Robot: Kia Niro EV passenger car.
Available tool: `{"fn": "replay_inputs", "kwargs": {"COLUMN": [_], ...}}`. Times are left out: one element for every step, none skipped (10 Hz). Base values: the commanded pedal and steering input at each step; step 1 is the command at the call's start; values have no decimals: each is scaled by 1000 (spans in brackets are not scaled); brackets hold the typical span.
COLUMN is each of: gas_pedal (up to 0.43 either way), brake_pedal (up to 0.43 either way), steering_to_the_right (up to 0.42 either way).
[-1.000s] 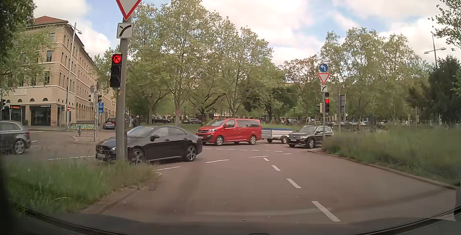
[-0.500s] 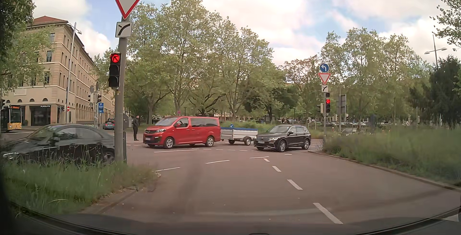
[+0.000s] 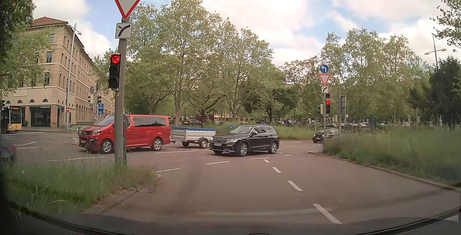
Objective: Follow the waypoints while adhering to traffic rules and regulations
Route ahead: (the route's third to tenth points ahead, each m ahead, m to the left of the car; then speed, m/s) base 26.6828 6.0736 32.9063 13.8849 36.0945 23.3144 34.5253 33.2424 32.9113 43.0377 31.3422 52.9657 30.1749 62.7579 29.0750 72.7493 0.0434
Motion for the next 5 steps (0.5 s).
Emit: {"fn": "replay_inputs", "kwargs": {"gas_pedal": [0,0,0,0,0], "brake_pedal": [335,390,396,378,366], "steering_to_the_right": [-29,-29,-26,-25,-25]}}
